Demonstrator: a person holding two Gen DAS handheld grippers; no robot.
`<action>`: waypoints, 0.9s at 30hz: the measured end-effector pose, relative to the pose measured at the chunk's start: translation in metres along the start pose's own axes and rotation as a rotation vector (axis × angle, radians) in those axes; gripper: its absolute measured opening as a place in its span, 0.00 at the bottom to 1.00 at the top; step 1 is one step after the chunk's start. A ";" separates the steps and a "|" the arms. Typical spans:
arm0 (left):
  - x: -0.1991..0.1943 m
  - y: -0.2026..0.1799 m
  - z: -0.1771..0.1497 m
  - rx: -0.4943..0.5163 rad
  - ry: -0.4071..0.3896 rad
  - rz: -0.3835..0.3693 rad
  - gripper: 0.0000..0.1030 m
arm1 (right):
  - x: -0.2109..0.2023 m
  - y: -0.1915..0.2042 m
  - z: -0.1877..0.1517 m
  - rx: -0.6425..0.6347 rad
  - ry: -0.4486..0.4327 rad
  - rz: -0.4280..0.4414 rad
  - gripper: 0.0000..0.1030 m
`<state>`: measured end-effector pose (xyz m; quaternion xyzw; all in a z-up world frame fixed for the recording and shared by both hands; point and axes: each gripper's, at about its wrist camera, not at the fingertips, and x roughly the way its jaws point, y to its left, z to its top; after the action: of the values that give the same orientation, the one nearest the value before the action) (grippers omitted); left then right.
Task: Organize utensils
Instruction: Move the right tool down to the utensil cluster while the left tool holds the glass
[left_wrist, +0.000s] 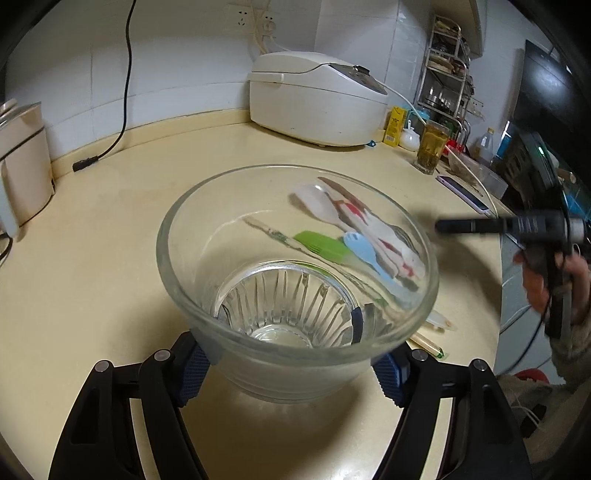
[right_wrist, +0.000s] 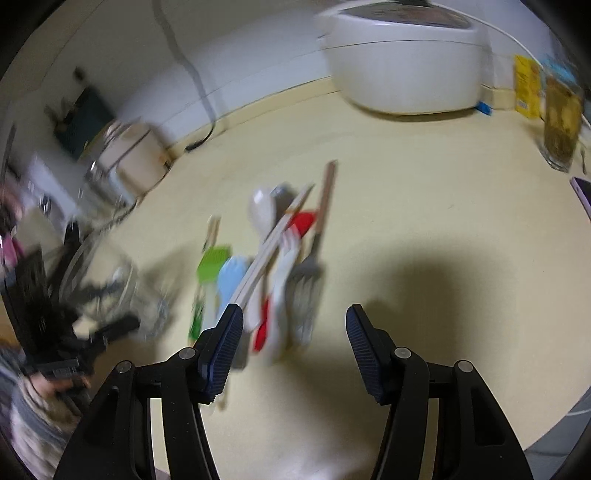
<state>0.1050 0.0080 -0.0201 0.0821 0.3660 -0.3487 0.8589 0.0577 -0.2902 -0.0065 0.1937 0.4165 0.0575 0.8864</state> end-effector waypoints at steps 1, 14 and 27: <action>0.000 0.000 0.000 -0.005 -0.001 0.004 0.76 | -0.003 -0.009 0.009 0.027 -0.010 -0.005 0.51; 0.001 -0.002 0.003 -0.039 -0.007 0.039 0.76 | 0.040 -0.012 0.046 0.016 0.095 -0.028 0.26; 0.000 -0.002 0.001 -0.042 -0.008 0.046 0.76 | 0.101 0.042 0.089 -0.092 0.157 -0.121 0.26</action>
<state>0.1043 0.0063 -0.0185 0.0709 0.3678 -0.3213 0.8697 0.1932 -0.2513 -0.0105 0.1223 0.4927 0.0380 0.8607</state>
